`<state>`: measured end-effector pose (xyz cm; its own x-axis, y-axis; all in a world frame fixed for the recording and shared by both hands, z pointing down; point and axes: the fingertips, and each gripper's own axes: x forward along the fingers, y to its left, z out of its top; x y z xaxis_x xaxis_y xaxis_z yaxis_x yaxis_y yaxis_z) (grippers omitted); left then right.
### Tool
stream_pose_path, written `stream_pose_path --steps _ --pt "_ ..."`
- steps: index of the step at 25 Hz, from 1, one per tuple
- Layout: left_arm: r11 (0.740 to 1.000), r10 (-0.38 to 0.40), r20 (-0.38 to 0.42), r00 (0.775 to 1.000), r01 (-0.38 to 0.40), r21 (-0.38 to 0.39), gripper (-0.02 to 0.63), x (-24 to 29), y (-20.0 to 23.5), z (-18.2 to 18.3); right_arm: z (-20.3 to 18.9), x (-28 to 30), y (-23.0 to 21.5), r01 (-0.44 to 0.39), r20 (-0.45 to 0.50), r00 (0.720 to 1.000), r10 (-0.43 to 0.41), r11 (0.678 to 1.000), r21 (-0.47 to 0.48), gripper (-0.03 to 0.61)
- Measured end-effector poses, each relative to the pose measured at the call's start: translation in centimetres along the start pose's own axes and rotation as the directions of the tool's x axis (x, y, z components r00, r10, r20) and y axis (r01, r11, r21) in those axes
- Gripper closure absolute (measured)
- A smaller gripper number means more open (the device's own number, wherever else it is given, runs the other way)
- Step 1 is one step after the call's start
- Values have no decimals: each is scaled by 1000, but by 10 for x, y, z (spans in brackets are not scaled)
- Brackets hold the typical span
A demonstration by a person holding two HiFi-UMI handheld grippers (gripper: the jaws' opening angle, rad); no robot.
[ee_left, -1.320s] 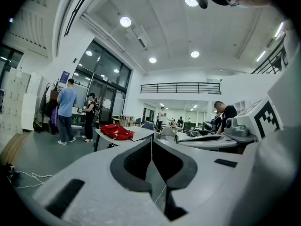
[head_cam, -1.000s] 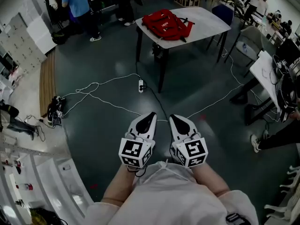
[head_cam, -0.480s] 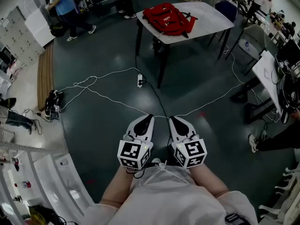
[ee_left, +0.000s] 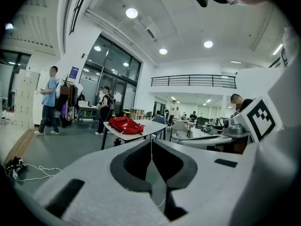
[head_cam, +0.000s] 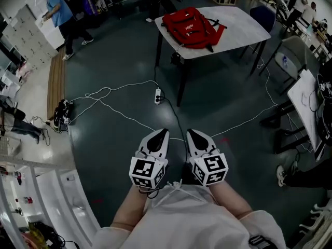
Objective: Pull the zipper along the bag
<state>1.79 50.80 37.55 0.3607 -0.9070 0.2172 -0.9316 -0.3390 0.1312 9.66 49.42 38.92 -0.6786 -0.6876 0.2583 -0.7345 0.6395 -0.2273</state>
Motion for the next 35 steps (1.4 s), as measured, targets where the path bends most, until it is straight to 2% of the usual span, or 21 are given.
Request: stream_pose_path --steps 10,17,21,25,29,35 --pt "998 66 22 998 -66 -18 591 143 -24 38 53 43 -139 -62 -36 997 61 998 -23 551" --pt "996 80 5 997 -80 -35 591 193 -32 42 64 64 -195 -75 -60 995 74 997 -4 551" --pt "994 98 -5 995 -98 -41 591 212 -13 44 63 84 -205 -88 -77 993 88 996 7 551" --pt "996 79 -17 997 -80 -42 591 235 7 43 65 113 -219 -67 -84 994 68 998 22 551" --pt "999 35 -26 999 -36 -41 591 271 41 47 73 156 -232 -26 -86 996 28 999 34 551" --pt "998 -53 -19 998 53 -35 591 332 113 71 90 235 -237 35 -99 995 -32 999 33 551"
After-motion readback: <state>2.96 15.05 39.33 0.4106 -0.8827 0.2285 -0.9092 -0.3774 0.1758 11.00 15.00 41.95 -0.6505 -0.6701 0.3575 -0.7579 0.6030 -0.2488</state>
